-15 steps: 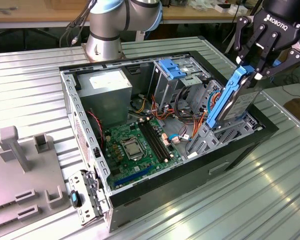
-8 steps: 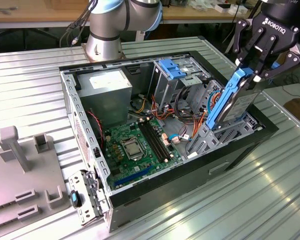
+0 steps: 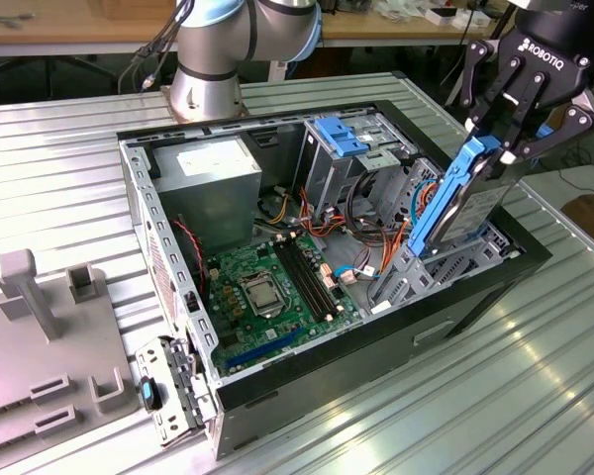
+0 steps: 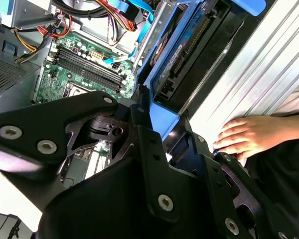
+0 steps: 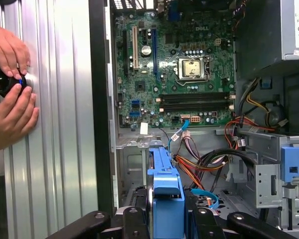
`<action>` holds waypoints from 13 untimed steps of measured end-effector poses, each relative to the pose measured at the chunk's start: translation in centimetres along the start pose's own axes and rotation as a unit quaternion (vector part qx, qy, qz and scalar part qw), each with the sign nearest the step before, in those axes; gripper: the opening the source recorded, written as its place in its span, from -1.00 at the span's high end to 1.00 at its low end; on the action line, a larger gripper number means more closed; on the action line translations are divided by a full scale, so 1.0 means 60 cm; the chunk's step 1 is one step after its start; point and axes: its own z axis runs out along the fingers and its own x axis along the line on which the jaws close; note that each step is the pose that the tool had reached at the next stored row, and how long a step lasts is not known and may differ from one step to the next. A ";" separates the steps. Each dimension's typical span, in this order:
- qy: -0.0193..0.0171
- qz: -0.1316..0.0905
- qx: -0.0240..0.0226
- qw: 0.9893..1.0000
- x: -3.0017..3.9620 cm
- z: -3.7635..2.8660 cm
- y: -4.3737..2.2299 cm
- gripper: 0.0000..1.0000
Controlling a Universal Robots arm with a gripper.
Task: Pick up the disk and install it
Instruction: 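Insert the disk into the insertion slot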
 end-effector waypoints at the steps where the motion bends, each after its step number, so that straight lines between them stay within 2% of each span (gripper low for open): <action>1: 0.000 0.000 0.000 1.000 0.000 0.000 0.000 0.26; 13: 0.000 0.000 0.000 1.000 0.000 0.008 -0.001 0.26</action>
